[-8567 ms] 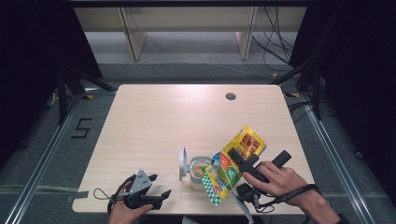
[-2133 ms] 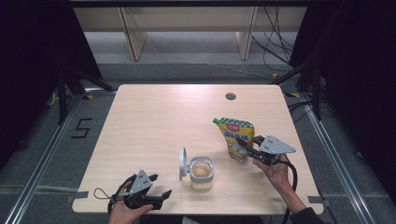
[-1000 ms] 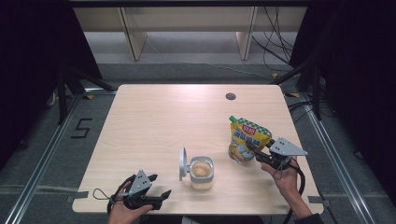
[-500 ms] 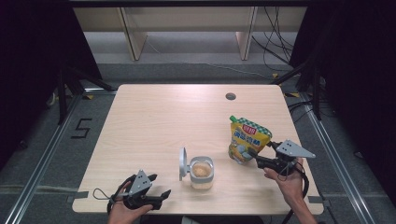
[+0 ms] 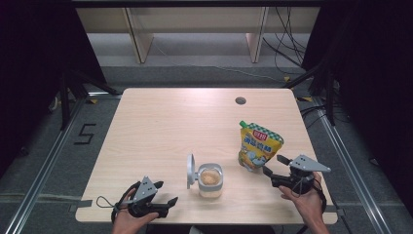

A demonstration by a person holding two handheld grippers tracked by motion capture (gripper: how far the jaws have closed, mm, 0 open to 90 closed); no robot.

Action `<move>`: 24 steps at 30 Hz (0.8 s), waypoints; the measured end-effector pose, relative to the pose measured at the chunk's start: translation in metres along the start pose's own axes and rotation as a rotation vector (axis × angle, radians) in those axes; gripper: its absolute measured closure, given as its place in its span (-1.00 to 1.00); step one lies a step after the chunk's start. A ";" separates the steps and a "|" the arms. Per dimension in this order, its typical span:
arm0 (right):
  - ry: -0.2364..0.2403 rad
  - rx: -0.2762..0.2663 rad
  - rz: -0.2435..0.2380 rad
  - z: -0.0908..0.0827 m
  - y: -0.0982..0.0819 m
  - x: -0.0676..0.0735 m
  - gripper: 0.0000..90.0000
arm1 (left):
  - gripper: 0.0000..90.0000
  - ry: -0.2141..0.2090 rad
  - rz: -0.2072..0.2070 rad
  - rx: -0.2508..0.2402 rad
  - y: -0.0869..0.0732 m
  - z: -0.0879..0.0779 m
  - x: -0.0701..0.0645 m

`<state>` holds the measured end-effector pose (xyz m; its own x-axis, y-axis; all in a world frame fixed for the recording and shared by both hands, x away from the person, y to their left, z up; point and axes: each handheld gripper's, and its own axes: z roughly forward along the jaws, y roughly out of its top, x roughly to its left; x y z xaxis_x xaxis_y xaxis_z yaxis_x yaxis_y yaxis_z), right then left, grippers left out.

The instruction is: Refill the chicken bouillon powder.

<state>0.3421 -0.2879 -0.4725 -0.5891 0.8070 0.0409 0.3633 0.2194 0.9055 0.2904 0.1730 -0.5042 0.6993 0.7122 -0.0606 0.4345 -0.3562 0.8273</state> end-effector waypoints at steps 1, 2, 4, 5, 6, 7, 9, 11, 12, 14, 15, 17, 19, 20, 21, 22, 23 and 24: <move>0.001 0.018 0.022 -0.002 -0.001 0.004 -0.38 | -0.47 0.003 0.007 0.005 0.000 0.000 0.000; 0.001 0.033 0.031 -0.003 -0.002 0.006 -0.38 | -0.47 0.006 0.010 0.003 0.000 0.000 0.000; -0.005 0.058 0.008 -0.005 -0.003 0.007 -0.39 | -0.47 0.002 0.004 -0.008 0.000 0.000 -0.001; -0.004 0.061 -0.015 -0.005 -0.004 0.007 -0.41 | -0.47 0.000 0.009 -0.003 0.001 0.000 -0.001; -0.002 0.078 0.009 -0.005 -0.005 0.010 -0.42 | -0.47 0.000 0.008 -0.009 0.001 0.000 -0.001; 0.002 0.080 -0.005 -0.005 -0.006 0.010 -0.42 | -0.47 0.002 0.003 -0.016 0.001 0.000 -0.001; 0.013 0.091 -0.011 -0.006 -0.007 0.011 -0.42 | -0.47 0.005 0.001 -0.001 0.000 0.000 0.000; 0.001 0.114 -0.004 -0.010 -0.008 0.016 -0.42 | -0.47 0.004 0.004 -0.001 0.001 0.000 0.000; 0.007 0.102 -0.019 -0.010 -0.008 0.015 -0.42 | -0.47 0.010 0.014 0.006 0.001 -0.001 0.001; -0.005 0.120 0.010 -0.014 -0.008 0.019 -0.42 | -0.47 0.009 -0.004 -0.009 0.001 0.000 0.000; -0.006 0.114 -0.030 -0.014 -0.009 0.016 -0.42 | -0.47 0.010 0.012 0.006 0.001 -0.001 0.001; -0.005 0.131 -0.005 -0.015 -0.011 0.018 -0.42 | -0.47 0.002 0.004 -0.001 0.001 0.000 0.000; 0.005 0.129 -0.020 -0.016 -0.011 0.017 -0.41 | -0.47 0.000 0.001 -0.006 0.001 0.000 -0.001; 0.010 0.127 -0.020 -0.016 -0.011 0.018 -0.40 | -0.47 0.001 0.005 -0.014 0.001 0.000 -0.001; 0.009 0.126 0.003 -0.017 -0.012 0.022 -0.40 | -0.47 0.000 0.005 -0.007 0.001 0.000 -0.001; 0.007 0.126 -0.026 -0.018 -0.012 0.021 -0.41 | -0.47 0.002 0.007 -0.006 0.001 -0.001 -0.001; 0.010 0.134 -0.029 -0.018 -0.012 0.022 -0.41 | -0.47 0.003 0.009 -0.007 0.001 -0.001 0.000; 0.021 0.131 -0.037 -0.017 -0.012 0.022 -0.41 | -0.47 0.010 0.007 -0.007 0.001 -0.002 0.000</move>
<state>0.3125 -0.2822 -0.4755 -0.6182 0.7858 0.0185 0.4313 0.3194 0.8438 0.2897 0.1733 -0.5024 0.6969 0.7154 -0.0492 0.4251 -0.3569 0.8318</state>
